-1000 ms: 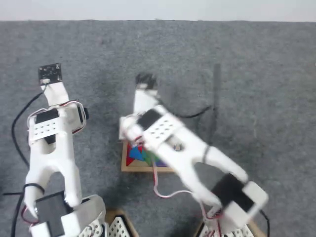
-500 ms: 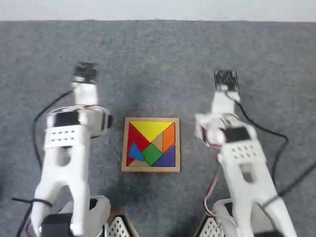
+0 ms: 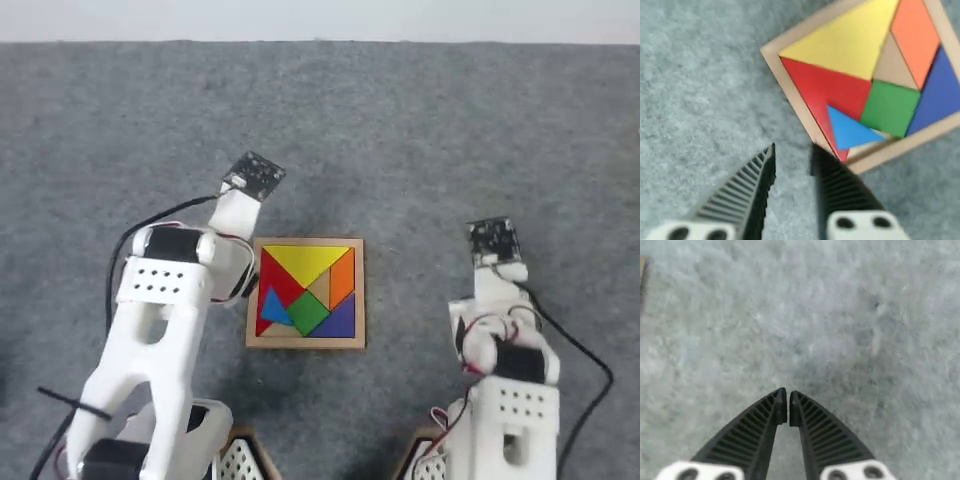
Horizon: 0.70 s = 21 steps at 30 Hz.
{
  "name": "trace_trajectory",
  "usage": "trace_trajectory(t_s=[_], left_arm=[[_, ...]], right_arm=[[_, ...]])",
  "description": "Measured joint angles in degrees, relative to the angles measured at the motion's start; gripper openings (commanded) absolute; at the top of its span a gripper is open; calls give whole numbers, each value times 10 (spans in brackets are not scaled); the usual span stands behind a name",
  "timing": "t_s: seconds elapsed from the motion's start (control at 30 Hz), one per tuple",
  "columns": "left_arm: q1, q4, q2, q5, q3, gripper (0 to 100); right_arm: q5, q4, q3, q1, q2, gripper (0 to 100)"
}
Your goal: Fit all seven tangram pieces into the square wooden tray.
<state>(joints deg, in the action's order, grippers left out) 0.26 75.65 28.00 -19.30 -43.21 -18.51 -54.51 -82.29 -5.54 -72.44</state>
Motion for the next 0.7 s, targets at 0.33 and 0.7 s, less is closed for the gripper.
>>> trace_trajectory(t_s=[0.33, 0.7], left_arm=[[-1, -31, 0, -9, -37, 73], [62, -76, 0, 16, -113, 133]], right_arm=[[-16, -18, -59, 1, -120, 9], [-16, -18, -60, 1, -123, 9]])
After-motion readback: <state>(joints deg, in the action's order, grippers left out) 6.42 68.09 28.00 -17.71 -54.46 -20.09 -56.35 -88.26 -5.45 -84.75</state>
